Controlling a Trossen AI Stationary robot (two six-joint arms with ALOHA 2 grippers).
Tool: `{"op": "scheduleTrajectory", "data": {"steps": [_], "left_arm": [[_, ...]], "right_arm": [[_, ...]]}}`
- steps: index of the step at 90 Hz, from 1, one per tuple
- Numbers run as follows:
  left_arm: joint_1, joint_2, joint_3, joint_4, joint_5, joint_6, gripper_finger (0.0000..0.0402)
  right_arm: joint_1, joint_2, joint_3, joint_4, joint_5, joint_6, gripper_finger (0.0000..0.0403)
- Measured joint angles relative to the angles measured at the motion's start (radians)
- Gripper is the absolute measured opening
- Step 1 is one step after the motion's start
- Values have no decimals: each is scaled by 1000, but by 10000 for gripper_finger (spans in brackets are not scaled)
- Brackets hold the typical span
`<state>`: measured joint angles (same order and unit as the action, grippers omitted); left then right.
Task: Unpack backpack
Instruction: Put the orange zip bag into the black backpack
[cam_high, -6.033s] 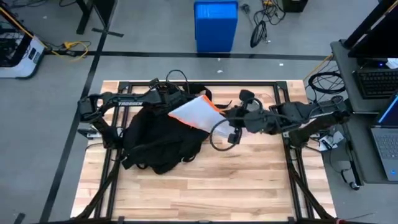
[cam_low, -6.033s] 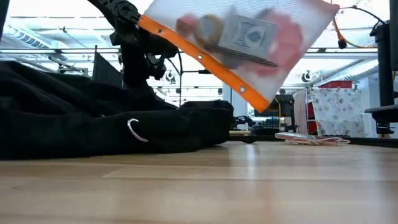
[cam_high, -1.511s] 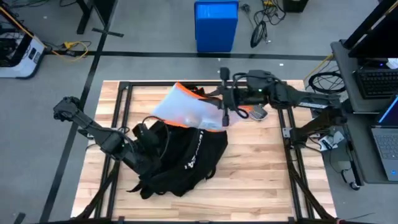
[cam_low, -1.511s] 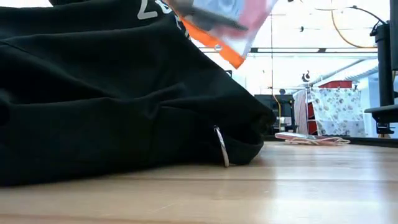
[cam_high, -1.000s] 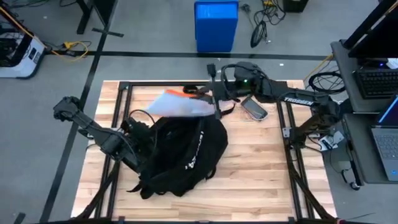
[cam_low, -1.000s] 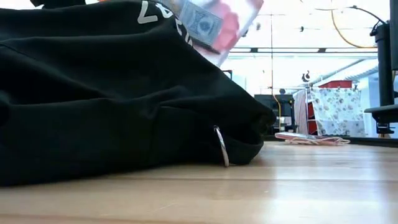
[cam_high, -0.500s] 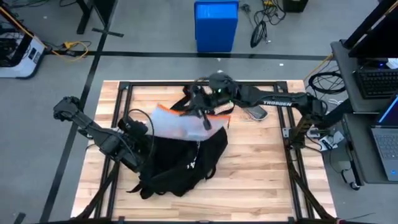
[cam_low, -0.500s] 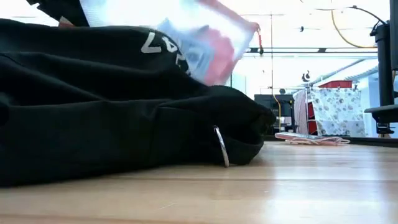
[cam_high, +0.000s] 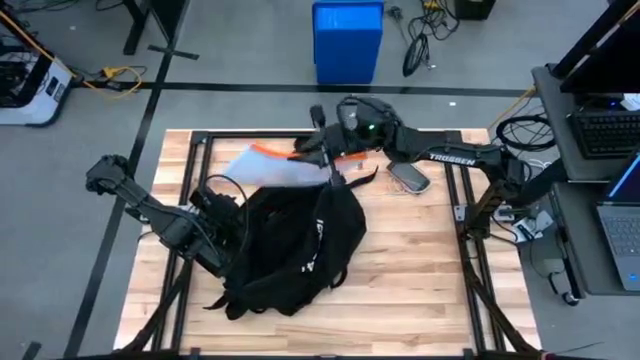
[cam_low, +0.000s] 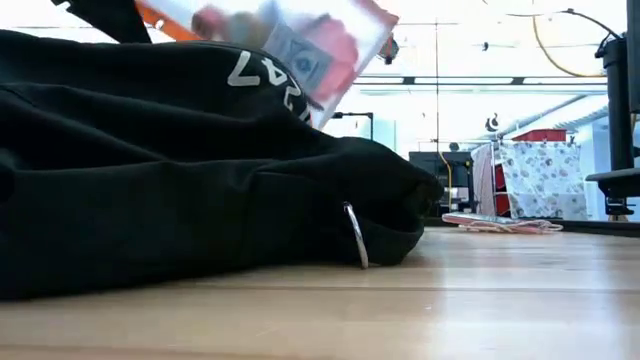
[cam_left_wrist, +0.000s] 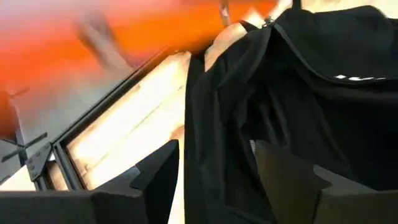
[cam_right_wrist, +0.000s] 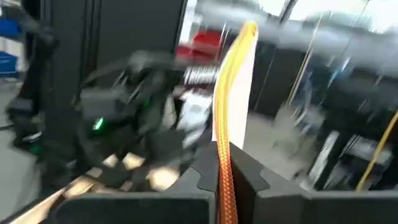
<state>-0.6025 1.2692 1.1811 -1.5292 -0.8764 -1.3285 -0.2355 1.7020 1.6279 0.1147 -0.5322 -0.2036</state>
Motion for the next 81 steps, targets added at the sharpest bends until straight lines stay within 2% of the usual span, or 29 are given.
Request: {"op": "scheduleTrajectory", "data": {"steps": [13,27,38,62,81], "left_arm": [[-36,0,46,3,-9,2,200],[-80,0,95,4,-46,2,200],[-107,0,105,6,-52,2,200],[-146,0,105,9,-89,7,200],[-153,0,105,2,-122,31,200]], "right_arm": [[32,53,0,-82,-5,46,0],[51,123,0,-115,-87,117,0],[55,160,-2,-124,-96,125,0],[31,97,-2,152,-99,88,0],[25,69,1,245,-156,96,0]]}}
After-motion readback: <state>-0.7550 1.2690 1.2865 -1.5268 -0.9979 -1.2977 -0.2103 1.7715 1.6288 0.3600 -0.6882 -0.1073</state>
